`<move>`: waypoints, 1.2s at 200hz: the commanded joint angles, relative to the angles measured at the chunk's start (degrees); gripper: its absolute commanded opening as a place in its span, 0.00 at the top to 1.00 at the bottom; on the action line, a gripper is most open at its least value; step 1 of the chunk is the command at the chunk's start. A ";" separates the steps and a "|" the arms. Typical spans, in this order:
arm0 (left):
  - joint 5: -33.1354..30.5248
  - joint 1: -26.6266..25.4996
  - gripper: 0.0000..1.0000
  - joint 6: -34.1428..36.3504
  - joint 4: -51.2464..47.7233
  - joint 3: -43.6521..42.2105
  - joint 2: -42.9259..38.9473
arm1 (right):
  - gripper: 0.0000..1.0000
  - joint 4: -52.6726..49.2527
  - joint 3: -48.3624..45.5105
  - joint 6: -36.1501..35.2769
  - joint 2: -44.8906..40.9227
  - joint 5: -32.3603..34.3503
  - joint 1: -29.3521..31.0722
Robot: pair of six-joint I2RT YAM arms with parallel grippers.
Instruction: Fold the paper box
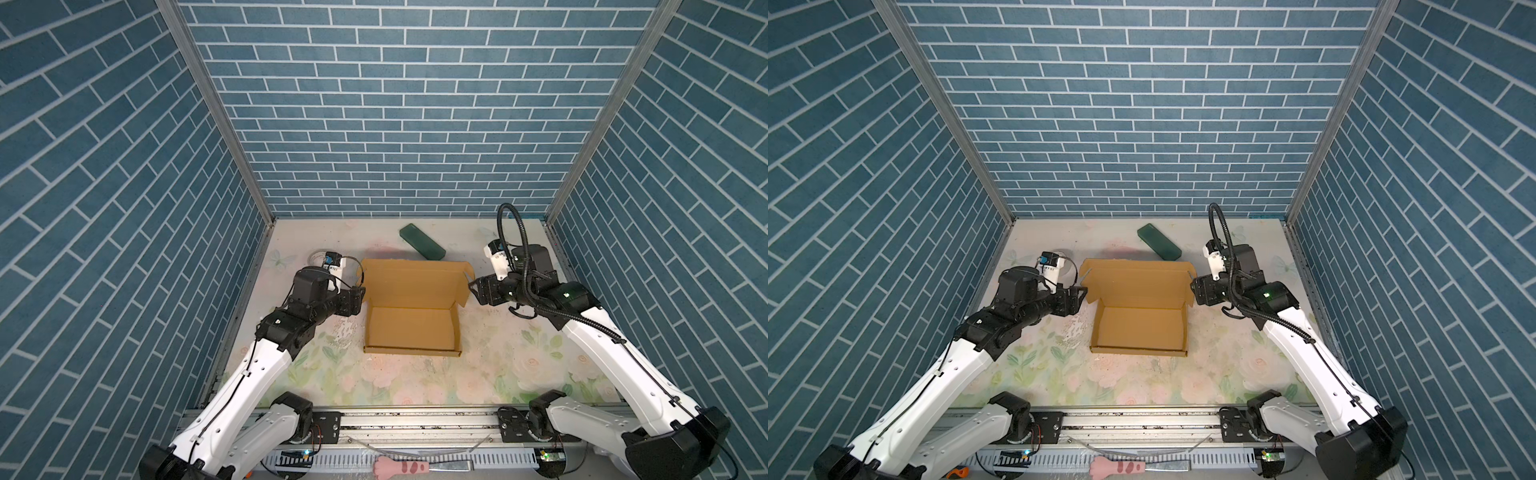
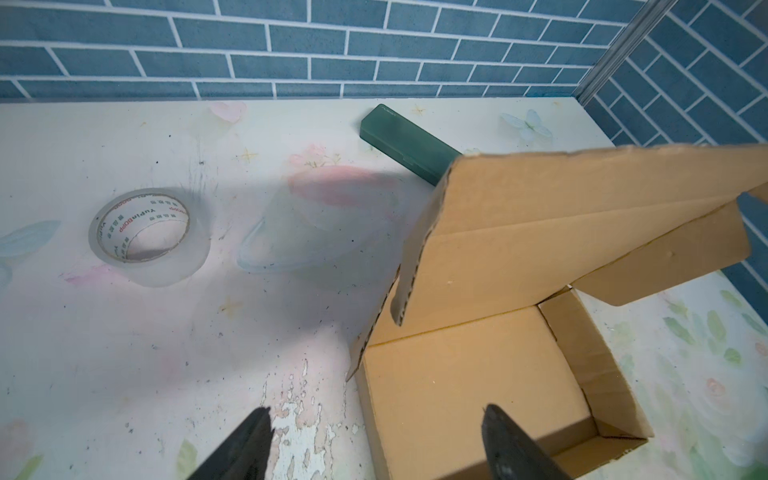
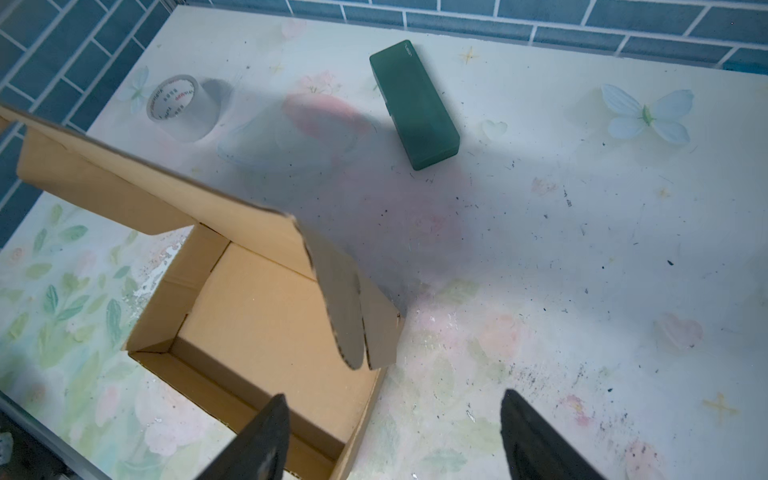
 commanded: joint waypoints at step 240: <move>10.50 0.80 0.98 -2.99 28.42 -13.51 8.24 | 1.00 28.50 -15.99 9.66 4.00 10.83 11.68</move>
